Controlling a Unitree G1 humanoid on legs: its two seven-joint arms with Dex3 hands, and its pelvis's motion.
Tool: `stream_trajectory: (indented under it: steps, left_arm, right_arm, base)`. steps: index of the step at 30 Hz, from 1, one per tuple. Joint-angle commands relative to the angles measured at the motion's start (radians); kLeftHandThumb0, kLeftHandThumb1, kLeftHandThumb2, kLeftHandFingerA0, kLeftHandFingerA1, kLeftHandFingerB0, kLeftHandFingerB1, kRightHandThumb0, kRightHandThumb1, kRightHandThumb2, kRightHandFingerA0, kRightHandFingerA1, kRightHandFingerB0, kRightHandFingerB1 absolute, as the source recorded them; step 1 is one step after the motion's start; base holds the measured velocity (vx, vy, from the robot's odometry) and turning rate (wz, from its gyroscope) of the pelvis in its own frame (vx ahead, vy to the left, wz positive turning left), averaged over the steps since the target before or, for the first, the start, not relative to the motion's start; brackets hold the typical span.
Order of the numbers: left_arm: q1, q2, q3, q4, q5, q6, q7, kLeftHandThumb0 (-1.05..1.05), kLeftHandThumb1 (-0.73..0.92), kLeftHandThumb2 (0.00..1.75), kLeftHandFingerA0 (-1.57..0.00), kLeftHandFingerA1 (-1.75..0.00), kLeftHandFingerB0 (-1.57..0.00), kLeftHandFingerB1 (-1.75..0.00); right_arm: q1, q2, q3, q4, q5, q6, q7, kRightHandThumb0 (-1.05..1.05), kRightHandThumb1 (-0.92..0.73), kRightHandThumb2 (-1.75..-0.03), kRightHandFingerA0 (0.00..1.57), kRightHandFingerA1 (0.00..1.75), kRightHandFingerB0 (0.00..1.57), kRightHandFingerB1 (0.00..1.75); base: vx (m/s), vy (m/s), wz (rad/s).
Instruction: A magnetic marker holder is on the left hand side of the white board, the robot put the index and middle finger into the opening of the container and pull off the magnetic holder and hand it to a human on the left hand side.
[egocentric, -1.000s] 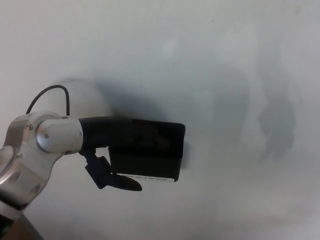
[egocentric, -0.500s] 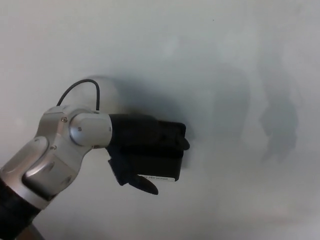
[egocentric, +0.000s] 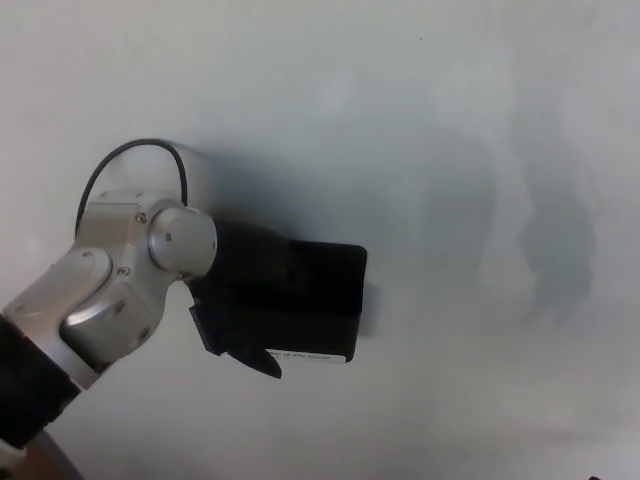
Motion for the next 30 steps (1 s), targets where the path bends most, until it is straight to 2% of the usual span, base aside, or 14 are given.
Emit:
stream_trajectory:
  steps: [1,3,4,15,17,19,20,21,22,23,24,25,28,30]
  left_arm:
    - [-0.023,0.049,0.01,0.027,0.055,-0.021,-0.022,-0.87,0.47,0.88,-0.35,-0.5,-0.05,-0.22]
    - [-0.03,0.049,0.015,0.036,0.053,-0.024,-0.025,-0.87,0.47,0.88,-0.35,-0.5,-0.05,-0.22]
    - [-0.038,0.05,0.027,0.049,0.045,-0.034,-0.024,-0.82,0.57,0.58,-0.53,-0.42,-0.09,-0.23]
    - [-0.037,-0.01,0.011,0.055,0.066,-0.03,-0.002,-0.84,0.55,0.58,-0.57,-0.42,-0.09,-0.22]
    - [-0.039,-0.025,0.004,0.06,0.067,-0.037,-0.004,-0.84,0.44,0.87,-0.5,-0.54,-0.06,-0.27]
    - [-0.031,-0.038,-0.002,0.052,0.072,-0.028,-0.005,-0.84,0.55,0.58,-0.65,-0.45,-0.12,-0.24]
    - [-0.026,-0.044,-0.004,0.046,0.075,-0.026,-0.006,-0.93,0.49,0.87,-0.59,-0.55,-0.09,-0.25]
    - [-0.024,-0.046,-0.004,0.044,0.076,-0.028,-0.007,-0.93,0.49,0.87,-0.59,-0.55,-0.09,-0.25]
    - [-0.017,-0.063,-0.006,0.042,0.073,-0.03,0.0,-0.8,0.42,0.84,-0.42,-0.52,-0.09,-0.32]
    - [-0.014,-0.068,-0.006,0.042,0.073,-0.03,0.001,-0.8,0.42,0.84,-0.42,-0.52,-0.09,-0.32]
    - [-0.013,-0.075,-0.008,0.044,0.074,-0.032,0.004,-0.79,0.42,0.83,-0.4,-0.5,-0.1,-0.33]
    - [-0.015,-0.09,-0.014,0.057,0.081,-0.029,0.007,-0.74,0.52,0.57,-0.53,-0.42,-0.14,-0.26]
    - [-0.016,-0.118,-0.031,0.082,0.104,-0.031,0.024,-0.74,0.41,0.8,-0.4,-0.51,-0.09,-0.37]
    - [-0.008,-0.135,-0.041,0.092,0.119,-0.036,0.046,-0.64,0.5,0.56,-0.65,-0.48,-0.15,-0.27]
  right_arm:
    - [-0.011,-0.008,-0.009,-0.01,0.025,0.025,0.011,-0.61,-0.73,-0.62,0.43,0.46,0.37,0.33]
    - [-0.018,-0.009,-0.009,-0.009,0.025,0.029,0.005,-0.61,-0.73,-0.62,0.43,0.46,0.37,0.33]
    - [-0.028,-0.012,-0.005,-0.006,0.019,0.03,-0.002,-0.61,-0.74,-0.63,0.42,0.45,0.36,0.33]
    - [-0.032,-0.016,-0.003,0.016,0.013,0.018,-0.004,-0.62,-0.75,-0.63,0.43,0.47,0.39,0.34]
    - [-0.031,-0.021,-0.001,0.02,0.008,0.019,-0.007,-0.63,-0.75,-0.63,0.43,0.45,0.37,0.34]
    - [-0.026,-0.023,0.003,0.02,0.003,0.021,-0.008,-0.64,-0.74,-0.63,0.43,0.44,0.37,0.34]
    - [-0.022,-0.023,0.004,0.02,0.004,0.02,-0.005,-0.62,-0.75,-0.63,0.42,0.45,0.37,0.34]
    - [-0.022,-0.022,0.004,0.02,0.005,0.019,-0.002,-0.62,-0.75,-0.63,0.42,0.45,0.37,0.34]
    - [-0.019,-0.019,0.003,0.017,0.007,0.015,-0.003,-0.6,-0.57,-0.99,0.4,0.59,0.26,0.48]
    - [-0.018,-0.018,0.003,0.016,0.008,0.014,-0.004,-0.6,-0.57,-0.99,0.4,0.59,0.26,0.48]
    - [-0.017,-0.017,0.003,0.013,0.008,0.014,-0.005,-0.63,-0.74,-0.63,0.43,0.44,0.4,0.35]
    - [-0.017,-0.016,0.003,0.008,0.009,0.016,-0.006,-0.66,-0.68,-0.67,0.41,0.46,0.37,0.37]
    - [-0.019,-0.013,0.005,0.001,0.008,0.027,-0.012,-0.6,-0.74,-0.63,0.43,0.44,0.4,0.35]
    - [-0.017,-0.013,0.01,-0.003,0.002,0.026,-0.018,-0.66,-0.67,-0.69,0.41,0.47,0.36,0.38]
  base:
    - [0.0,0.0,0.0]
    - [0.0,0.0,0.0]
    - [0.0,0.0,0.0]
    - [0.0,0.0,0.0]
    - [0.0,0.0,0.0]
    - [0.0,0.0,0.0]
    - [0.0,0.0,0.0]
    - [0.0,0.0,0.0]
    - [0.0,0.0,0.0]
    - [0.0,0.0,0.0]
    - [0.0,0.0,0.0]
    - [0.0,0.0,0.0]
    - [0.0,0.0,0.0]
    - [0.0,0.0,0.0]
